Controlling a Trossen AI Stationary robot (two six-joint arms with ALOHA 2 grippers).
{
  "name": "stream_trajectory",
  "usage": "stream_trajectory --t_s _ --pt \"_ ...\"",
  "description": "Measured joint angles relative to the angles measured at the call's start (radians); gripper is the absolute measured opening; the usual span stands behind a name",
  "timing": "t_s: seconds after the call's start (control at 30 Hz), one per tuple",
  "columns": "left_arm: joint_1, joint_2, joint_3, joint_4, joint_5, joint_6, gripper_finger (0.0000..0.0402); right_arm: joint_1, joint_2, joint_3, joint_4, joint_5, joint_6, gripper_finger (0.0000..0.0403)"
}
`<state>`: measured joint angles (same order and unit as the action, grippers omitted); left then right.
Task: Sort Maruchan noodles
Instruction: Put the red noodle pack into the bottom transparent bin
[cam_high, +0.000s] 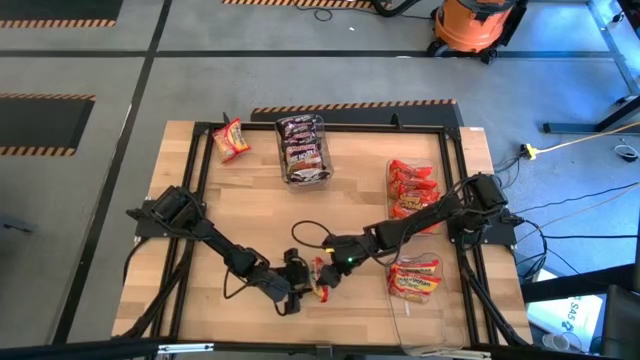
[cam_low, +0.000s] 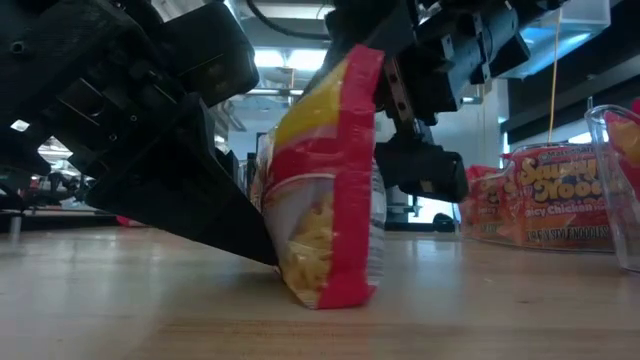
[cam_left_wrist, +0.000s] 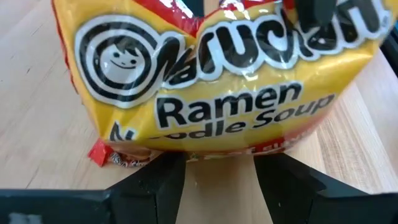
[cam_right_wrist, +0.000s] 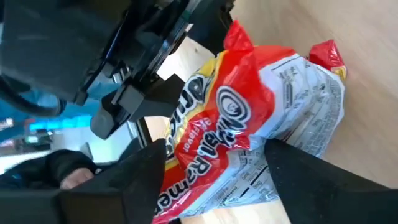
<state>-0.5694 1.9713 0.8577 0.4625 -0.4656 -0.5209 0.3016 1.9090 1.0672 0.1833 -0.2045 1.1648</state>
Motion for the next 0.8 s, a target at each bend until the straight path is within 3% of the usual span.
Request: stream_trajectory --t_s 0.23,0.5,0.8 --pt "0.000 0.000 0.000 0.000 0.003 0.000 0.0185 0.007 0.000 0.000 0.000 0.064 -0.072 0.0333" --pt "0.000 0.000 0.001 -0.003 0.004 0.000 0.0185 -0.002 -0.088 -0.001 -0.060 -0.037 -0.099 0.0364" --pt "0.011 0.000 0.001 -0.004 0.012 0.000 0.0185 0.012 -0.167 0.026 -0.257 0.218 -0.119 0.0359"
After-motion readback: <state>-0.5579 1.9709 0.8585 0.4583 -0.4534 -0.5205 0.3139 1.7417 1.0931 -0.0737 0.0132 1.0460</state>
